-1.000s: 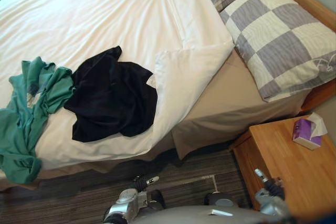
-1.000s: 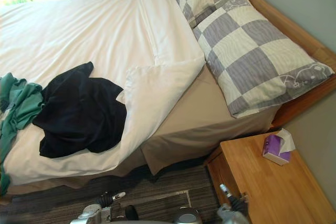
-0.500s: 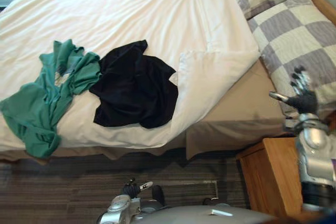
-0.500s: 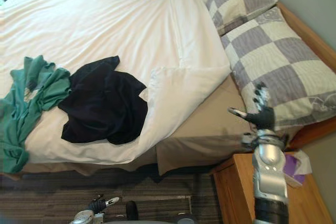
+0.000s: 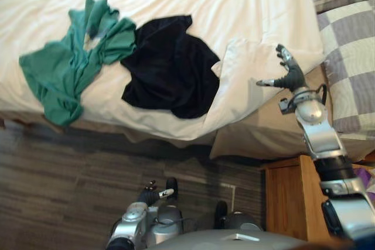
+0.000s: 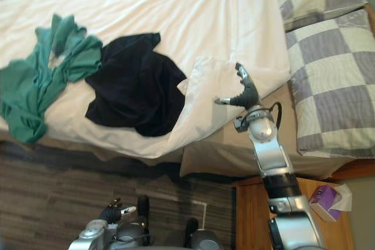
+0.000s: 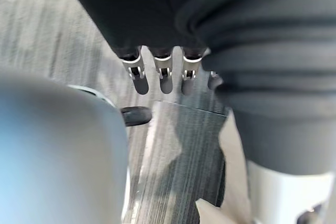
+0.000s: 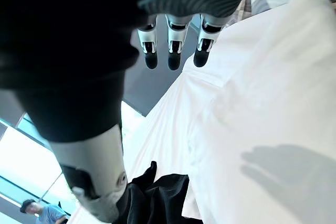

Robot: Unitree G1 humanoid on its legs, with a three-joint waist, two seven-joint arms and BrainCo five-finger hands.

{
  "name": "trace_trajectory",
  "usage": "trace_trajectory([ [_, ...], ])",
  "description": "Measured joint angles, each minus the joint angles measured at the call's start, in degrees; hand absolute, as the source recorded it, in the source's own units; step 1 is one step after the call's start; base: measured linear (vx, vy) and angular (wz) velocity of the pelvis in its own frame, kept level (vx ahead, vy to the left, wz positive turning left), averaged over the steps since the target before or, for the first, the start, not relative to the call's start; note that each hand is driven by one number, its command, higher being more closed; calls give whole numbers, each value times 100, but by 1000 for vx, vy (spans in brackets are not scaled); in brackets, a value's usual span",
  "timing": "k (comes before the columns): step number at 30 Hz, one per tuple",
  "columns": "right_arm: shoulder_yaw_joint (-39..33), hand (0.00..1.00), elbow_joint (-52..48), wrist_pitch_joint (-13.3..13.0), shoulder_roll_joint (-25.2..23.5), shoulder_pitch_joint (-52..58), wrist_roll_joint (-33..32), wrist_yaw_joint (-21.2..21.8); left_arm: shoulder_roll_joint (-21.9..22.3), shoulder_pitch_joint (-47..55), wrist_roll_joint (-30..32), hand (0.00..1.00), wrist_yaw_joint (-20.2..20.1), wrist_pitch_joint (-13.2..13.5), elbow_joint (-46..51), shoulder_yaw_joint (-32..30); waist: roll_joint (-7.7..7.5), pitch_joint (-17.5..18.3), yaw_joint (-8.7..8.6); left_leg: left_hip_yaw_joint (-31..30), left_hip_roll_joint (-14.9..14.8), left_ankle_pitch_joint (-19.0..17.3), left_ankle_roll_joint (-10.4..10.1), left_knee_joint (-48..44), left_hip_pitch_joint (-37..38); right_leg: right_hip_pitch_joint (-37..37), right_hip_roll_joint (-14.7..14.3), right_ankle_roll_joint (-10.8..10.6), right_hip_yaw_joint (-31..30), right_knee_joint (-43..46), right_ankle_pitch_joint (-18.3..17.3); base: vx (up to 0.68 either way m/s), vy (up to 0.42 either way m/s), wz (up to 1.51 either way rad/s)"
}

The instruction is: Tidy the bed and pick cloth on bed and put in laundry

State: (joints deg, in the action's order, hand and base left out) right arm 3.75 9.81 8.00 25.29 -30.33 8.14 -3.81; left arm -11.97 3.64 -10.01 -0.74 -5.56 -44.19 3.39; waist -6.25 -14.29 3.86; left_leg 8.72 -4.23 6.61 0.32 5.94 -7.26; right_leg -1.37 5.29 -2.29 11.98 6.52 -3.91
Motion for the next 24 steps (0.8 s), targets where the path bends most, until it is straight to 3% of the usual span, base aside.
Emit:
trace_trajectory([
  [6,270,0,554,183,84,-813,228,-317,-207,-139,76,0,-80,-116,66,-253,-159,-366,170,-10,-69,171,-17,-1,-310,-209,-65,15,5,-74,-10,-58,2,9],
  [11,370,0,1042,436,477,-1705,225,-419,-271,-569,229,0,-150,-134,79,-394,-248,-939,224,-52,-123,412,-13,-10,-718,-481,-117,72,146,-115,-72,-47,-7,17],
  [14,371,0,1360,614,551,-2022,224,-431,-287,-789,228,0,-153,-135,92,-383,-312,-1020,310,-88,-121,515,-32,-34,-949,-712,-116,68,181,-63,-66,39,-8,8],
  [18,392,0,1682,685,761,-2577,225,-431,-284,-1002,162,0,-142,-133,292,-345,-283,-1102,340,-136,-89,551,5,-38,-1213,-1017,-102,64,229,82,-62,59,-2,9],
  [24,726,0,2127,778,1180,-3354,345,-424,-206,-1455,-72,0,-136,-266,225,-122,-51,-1252,349,-191,-92,317,48,-718,-1866,-1587,-12,118,227,580,-106,30,16,2],
])
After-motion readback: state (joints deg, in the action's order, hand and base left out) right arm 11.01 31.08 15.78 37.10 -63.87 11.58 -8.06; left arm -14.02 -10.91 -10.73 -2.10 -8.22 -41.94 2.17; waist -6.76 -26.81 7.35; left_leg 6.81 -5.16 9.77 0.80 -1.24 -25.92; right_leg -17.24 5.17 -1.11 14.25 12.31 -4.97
